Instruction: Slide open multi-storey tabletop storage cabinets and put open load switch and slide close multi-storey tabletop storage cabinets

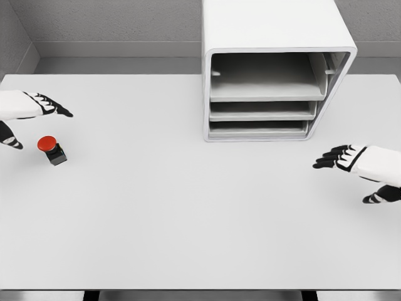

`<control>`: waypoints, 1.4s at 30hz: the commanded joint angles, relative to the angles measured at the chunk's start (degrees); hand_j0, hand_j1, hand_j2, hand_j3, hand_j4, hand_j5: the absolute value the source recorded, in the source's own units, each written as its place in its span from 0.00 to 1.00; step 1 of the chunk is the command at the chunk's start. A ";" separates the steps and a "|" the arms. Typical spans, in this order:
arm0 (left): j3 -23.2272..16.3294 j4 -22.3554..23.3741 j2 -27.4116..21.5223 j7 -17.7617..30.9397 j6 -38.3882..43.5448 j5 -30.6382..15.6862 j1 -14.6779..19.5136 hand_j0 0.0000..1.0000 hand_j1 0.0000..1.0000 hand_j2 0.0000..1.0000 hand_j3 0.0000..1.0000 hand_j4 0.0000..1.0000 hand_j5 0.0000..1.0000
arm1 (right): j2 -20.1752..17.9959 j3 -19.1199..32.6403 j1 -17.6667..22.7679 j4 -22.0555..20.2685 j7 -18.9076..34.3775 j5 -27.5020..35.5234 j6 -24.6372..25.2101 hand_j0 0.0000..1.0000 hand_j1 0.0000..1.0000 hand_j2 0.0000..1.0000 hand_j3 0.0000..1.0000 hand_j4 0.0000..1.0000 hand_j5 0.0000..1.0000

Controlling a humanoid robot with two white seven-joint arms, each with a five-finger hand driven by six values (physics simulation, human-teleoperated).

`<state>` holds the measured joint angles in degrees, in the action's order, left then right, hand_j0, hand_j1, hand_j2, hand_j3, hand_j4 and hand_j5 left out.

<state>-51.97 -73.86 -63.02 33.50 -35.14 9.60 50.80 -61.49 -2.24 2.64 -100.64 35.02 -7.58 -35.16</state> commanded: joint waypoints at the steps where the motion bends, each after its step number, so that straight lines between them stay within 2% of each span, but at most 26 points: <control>1: 0.11 0.74 -0.08 -0.01 0.14 -0.28 0.00 1.00 1.00 1.00 1.00 1.00 1.00 | -0.04 -1.19 0.00 -0.09 -0.02 0.29 0.16 1.00 1.00 1.00 1.00 1.00 1.00; 4: -0.06 0.74 -0.35 -0.01 0.14 -0.28 0.00 1.00 1.00 1.00 1.00 1.00 1.00 | -0.04 -1.27 -1.05 -0.09 -0.02 0.37 0.16 1.00 1.00 1.00 1.00 1.00 1.00; 5: -0.15 0.74 -0.43 -0.01 0.14 -0.37 0.00 1.00 1.00 1.00 1.00 1.00 1.00 | 0.14 -1.88 -2.63 -0.09 -0.02 0.37 0.16 1.00 1.00 1.00 1.00 1.00 1.00; 6: -0.15 0.65 -0.43 0.07 0.14 -0.28 0.00 1.00 1.00 1.00 1.00 1.00 1.00 | 0.14 -4.43 -6.50 0.00 -0.02 0.37 0.16 1.00 1.00 1.00 1.00 1.00 1.00; 7: -0.24 0.65 -0.52 0.16 0.14 -0.28 -0.09 1.00 1.00 1.00 1.00 1.00 1.00 | 0.49 -6.46 -8.70 0.09 -0.02 0.37 0.16 1.00 1.00 1.00 1.00 1.00 1.00; 9: -0.50 0.65 -0.43 0.16 0.14 -0.28 -0.09 1.00 1.00 1.00 1.00 1.00 1.00 | 1.11 -7.43 -13.18 0.18 -0.02 0.46 0.16 1.00 1.00 1.00 1.00 1.00 1.00; 11: -0.59 0.56 -0.26 0.16 0.14 -0.28 -0.26 1.00 1.00 1.00 1.00 1.00 1.00 | 1.90 -8.48 -15.82 0.35 -0.02 0.64 0.16 1.00 1.00 1.00 1.00 1.00 1.00; 15: -1.91 0.21 0.27 0.25 0.14 -0.19 -0.88 1.00 1.00 1.00 1.00 1.00 1.00 | 3.83 -14.45 -22.32 0.53 -0.02 0.73 0.16 1.00 1.00 1.00 1.00 1.00 1.00; 22: -1.99 0.47 0.97 0.51 0.14 1.30 -1.14 1.00 1.00 1.00 1.00 1.00 1.00 | 8.05 -23.68 -33.04 1.94 -0.02 0.73 0.16 1.00 1.00 1.00 1.00 1.00 1.00; 25: -1.99 0.56 1.59 0.60 0.14 3.06 -1.06 0.99 0.99 0.99 0.99 0.99 0.99 | 11.21 -28.60 -37.88 5.89 -0.02 0.55 0.16 1.00 1.00 1.00 1.00 1.00 1.00; 27: -1.99 0.56 1.68 0.60 0.14 3.59 -1.06 0.98 0.98 0.98 0.98 0.98 0.98 | 12.62 -30.19 -39.81 6.85 -0.02 0.20 0.16 1.00 1.00 1.00 1.00 1.00 1.00; 32: -1.99 0.38 2.20 0.69 0.14 3.85 -1.76 0.95 0.95 0.95 0.95 0.95 0.95 | 16.22 -33.53 -45.35 15.64 -0.02 0.20 0.16 1.00 1.00 1.00 1.00 1.00 1.00; 36: -1.99 0.47 4.05 0.69 0.14 5.87 -1.93 0.92 0.92 0.92 0.92 0.92 0.92 | 18.07 -36.87 -47.28 19.95 -0.02 0.11 0.16 1.00 1.00 1.00 1.00 1.00 1.00; 37: -1.99 0.38 4.14 0.69 0.14 5.87 -2.11 0.88 0.88 0.88 0.88 0.88 0.88 | 18.68 -37.48 -48.25 21.79 -0.02 0.11 0.16 1.00 1.00 1.00 1.00 1.00 1.00; 40: -1.99 0.74 3.79 0.69 0.14 6.84 -2.02 0.88 0.88 0.88 0.88 0.88 0.88 | 20.18 -38.71 -50.27 26.45 -0.02 0.02 0.16 1.00 1.00 1.00 1.00 1.00 1.00; 42: -1.99 0.74 3.61 0.69 0.14 7.01 -2.02 0.88 0.88 0.88 0.88 0.88 0.88 | 20.35 -39.42 -50.80 27.42 -0.02 -0.06 0.16 1.00 1.00 1.00 1.00 1.00 1.00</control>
<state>-54.02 -73.21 -59.26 34.20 -35.12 16.43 48.78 -41.72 -40.72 -48.34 -75.23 35.02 -7.96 -35.15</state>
